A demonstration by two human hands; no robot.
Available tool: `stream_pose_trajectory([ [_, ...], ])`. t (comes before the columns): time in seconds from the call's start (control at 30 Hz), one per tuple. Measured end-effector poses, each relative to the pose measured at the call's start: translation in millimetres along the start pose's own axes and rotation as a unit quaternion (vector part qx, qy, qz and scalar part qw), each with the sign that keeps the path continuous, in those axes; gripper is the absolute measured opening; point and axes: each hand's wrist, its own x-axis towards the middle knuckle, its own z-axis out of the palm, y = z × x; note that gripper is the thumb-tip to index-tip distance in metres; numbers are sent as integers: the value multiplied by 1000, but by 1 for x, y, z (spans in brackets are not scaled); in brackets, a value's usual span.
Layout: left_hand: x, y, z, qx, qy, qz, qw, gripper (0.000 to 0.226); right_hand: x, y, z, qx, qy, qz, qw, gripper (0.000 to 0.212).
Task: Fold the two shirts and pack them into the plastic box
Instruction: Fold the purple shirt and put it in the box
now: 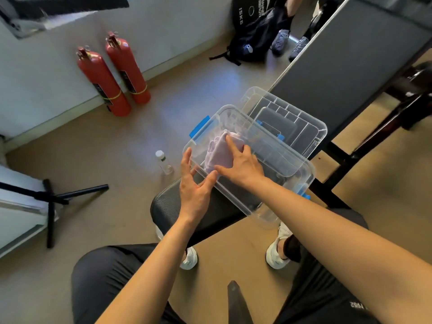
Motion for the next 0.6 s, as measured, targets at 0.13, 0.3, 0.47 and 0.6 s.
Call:
stream_pose_trajectory([
  [0.13,0,2,-1,-19,-1,2,1000,80,-24,8,-4,-68,107,-100,987,87],
  [0.3,0,0,0,-22,-4,4,1000,78,-5,17,7,-218,7,-195,956,72],
  [0.47,3,1,4,4,-9,-2,1000,80,17,15,15,-233,-39,-166,957,72],
  [0.6,9,5,5,16,-20,-17,1000,82,23,3,-4,-172,-67,-170,968,69],
])
